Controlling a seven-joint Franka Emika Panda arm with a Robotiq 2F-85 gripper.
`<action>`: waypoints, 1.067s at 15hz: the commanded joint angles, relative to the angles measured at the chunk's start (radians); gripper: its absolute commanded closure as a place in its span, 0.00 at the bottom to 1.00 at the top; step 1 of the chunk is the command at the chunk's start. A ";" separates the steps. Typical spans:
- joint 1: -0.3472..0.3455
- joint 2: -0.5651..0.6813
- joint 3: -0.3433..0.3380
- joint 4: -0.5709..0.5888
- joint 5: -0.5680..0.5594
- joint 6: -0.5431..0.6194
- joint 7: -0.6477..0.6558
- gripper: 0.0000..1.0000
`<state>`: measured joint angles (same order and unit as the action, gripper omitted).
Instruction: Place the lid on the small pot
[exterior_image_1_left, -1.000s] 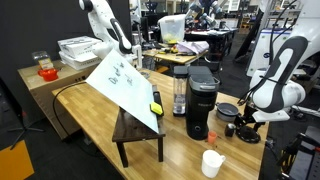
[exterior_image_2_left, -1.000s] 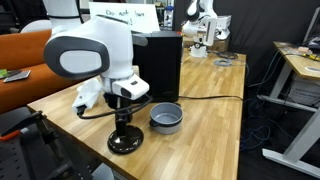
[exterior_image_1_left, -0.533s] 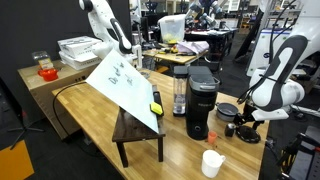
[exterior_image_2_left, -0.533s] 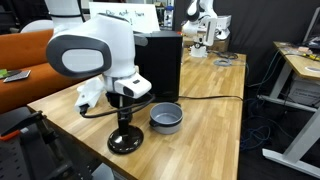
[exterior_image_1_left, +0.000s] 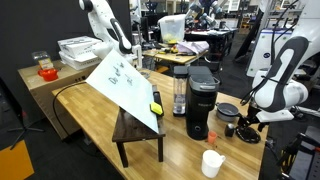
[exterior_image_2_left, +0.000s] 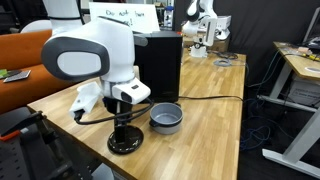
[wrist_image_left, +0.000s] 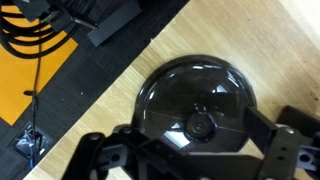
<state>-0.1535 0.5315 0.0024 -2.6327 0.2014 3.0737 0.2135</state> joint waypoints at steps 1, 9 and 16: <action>0.009 -0.008 -0.006 -0.004 -0.002 -0.028 -0.022 0.19; 0.007 -0.009 0.001 0.001 0.002 -0.032 -0.022 0.72; 0.012 -0.015 0.001 -0.008 -0.002 -0.028 -0.026 0.91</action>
<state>-0.1462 0.5225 0.0064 -2.6344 0.2014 3.0615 0.2106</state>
